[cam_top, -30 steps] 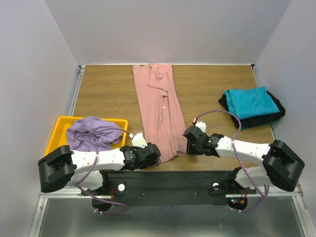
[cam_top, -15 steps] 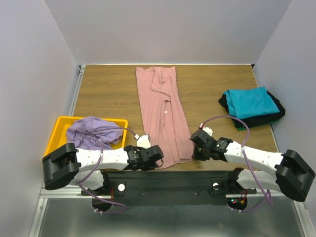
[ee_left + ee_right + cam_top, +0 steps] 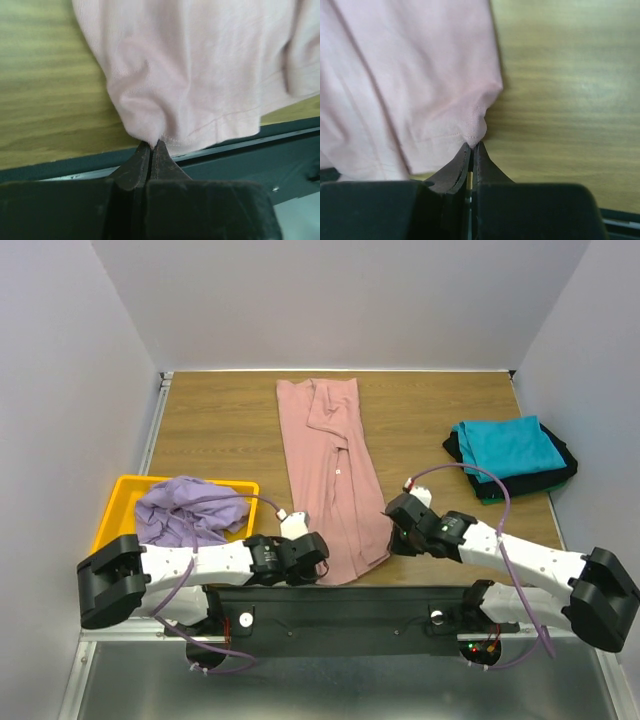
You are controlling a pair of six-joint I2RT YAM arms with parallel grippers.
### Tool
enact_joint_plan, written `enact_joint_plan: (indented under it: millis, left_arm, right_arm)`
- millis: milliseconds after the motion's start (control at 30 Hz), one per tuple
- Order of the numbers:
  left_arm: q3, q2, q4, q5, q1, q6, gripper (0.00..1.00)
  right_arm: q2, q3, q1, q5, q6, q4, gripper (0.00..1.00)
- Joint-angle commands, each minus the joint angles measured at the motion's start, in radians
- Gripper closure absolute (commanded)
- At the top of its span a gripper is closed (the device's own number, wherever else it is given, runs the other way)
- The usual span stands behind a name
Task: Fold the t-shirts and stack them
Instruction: Fold the tshirt
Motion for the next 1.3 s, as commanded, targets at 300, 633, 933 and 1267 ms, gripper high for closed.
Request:
enact_joint_plan:
  millis: [300,633,933,1267]
  left_arm:
    - [0.066,-0.101,0.296,-0.048,0.300,0.277,1.00]
    - [0.185,0.010,0.388,-0.066,0.489,0.408,1.00]
    - [0.315,0.204,0.480,0.017,0.647,0.514,1.00]
    - [0.451,0.372,0.503,0.064,0.745,0.583,1.00]
  right_arm:
    - [0.163,0.257,0.001,0.367,-0.078,0.130,1.00]
    - [0.354,0.427,-0.111,0.421,-0.209,0.322,0.99]
    - [0.580,0.630,-0.233,0.303,-0.350,0.436,0.99]
    - [0.743,0.782,-0.301,0.260,-0.419,0.462,1.00]
